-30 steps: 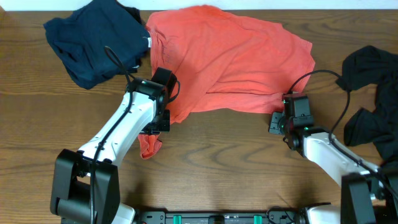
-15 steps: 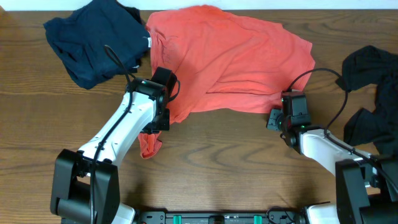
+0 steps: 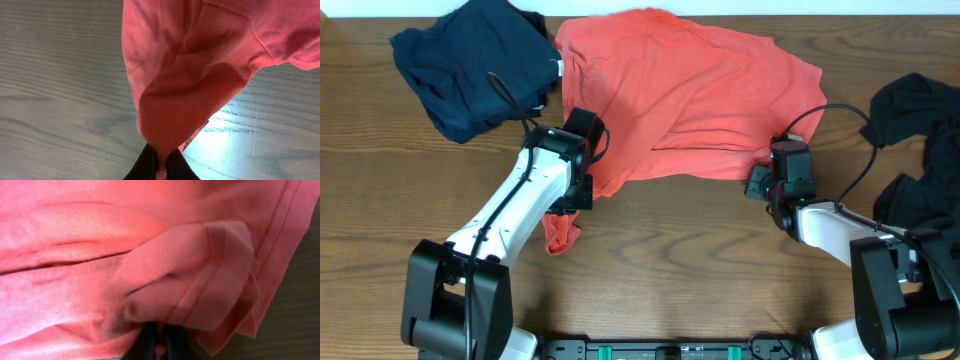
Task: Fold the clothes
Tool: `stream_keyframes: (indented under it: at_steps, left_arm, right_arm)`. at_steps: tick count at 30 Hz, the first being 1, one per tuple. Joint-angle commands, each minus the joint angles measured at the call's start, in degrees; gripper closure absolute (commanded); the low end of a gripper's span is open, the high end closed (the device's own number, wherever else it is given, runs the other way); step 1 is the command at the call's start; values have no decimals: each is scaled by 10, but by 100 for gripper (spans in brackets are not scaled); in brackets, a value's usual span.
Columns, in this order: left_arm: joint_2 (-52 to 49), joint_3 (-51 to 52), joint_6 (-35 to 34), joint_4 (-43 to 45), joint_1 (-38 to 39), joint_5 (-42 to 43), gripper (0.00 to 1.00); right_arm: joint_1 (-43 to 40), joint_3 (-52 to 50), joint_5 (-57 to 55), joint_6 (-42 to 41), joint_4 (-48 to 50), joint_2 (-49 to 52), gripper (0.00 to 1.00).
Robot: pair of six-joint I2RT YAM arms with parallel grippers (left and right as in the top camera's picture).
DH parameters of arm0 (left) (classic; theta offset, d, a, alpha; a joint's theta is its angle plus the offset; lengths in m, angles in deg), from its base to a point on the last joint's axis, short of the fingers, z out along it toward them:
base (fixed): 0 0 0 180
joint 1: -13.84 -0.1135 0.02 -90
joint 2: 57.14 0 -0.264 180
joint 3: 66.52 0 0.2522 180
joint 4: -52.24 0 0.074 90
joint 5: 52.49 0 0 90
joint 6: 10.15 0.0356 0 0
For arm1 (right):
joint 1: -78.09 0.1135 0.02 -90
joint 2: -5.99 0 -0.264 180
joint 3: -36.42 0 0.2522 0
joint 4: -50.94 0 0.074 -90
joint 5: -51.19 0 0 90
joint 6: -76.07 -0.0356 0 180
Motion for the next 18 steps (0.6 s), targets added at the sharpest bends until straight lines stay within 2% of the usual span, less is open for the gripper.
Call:
stream_keyframes:
  at_steps: [1, 5, 9, 12, 18]
  left_arm:
    - [3, 0, -7, 3, -1, -8, 94]
    - [3, 0, -7, 9, -1, -16, 94]
    - [3, 0, -8, 5, -5, -23, 94]
    - [3, 0, -7, 3, -18, -23, 94]
    - [14, 0, 11, 3, -51, -23, 94]
  right_arm:
    - [5, -14, 33, -22, -18, 24, 99]
    - [0, -11, 50, -28, -45, 4, 99]
    - [-29, 9, 90, -28, -128, -68, 99]
    - [-76, 38, 104, -23, -240, -145, 99]
    - [-201, 117, 118, 42, -471, -289, 99]
